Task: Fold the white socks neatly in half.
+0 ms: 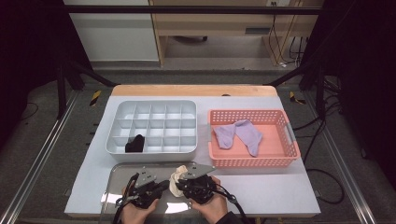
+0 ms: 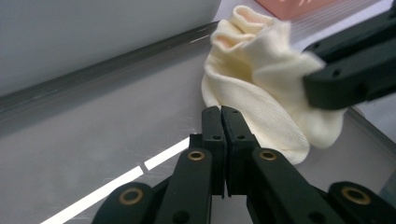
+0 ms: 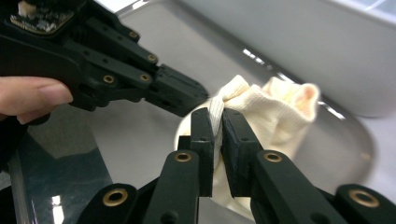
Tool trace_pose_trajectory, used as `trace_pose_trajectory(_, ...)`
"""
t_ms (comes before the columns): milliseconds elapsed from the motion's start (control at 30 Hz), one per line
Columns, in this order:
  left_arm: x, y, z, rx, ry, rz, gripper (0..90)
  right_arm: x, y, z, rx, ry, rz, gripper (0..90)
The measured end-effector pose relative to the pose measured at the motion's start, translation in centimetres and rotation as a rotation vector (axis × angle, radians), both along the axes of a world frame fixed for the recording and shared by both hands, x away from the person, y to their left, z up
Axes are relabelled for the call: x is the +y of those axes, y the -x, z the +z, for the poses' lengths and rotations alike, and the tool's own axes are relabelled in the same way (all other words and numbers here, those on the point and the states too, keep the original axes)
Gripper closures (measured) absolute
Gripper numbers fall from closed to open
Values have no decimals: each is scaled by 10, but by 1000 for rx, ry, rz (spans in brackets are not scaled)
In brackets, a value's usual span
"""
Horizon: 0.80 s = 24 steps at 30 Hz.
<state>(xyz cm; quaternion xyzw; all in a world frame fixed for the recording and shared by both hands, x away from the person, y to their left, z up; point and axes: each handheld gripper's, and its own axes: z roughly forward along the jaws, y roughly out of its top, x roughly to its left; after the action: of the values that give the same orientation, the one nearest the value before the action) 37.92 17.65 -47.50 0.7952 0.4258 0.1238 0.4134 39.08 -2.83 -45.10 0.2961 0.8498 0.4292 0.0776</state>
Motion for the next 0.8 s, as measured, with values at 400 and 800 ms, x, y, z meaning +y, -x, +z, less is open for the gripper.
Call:
trace_pose_trajectory(400, 7, -3, 1, -8, 3, 18, 878, 14, 2, -17, 15, 13, 19, 673)
trace_pose_trajectory(800, 15, -4, 6, -19, 27, 44, 876, -21, 1, 3, -16, -102, -40, 797)
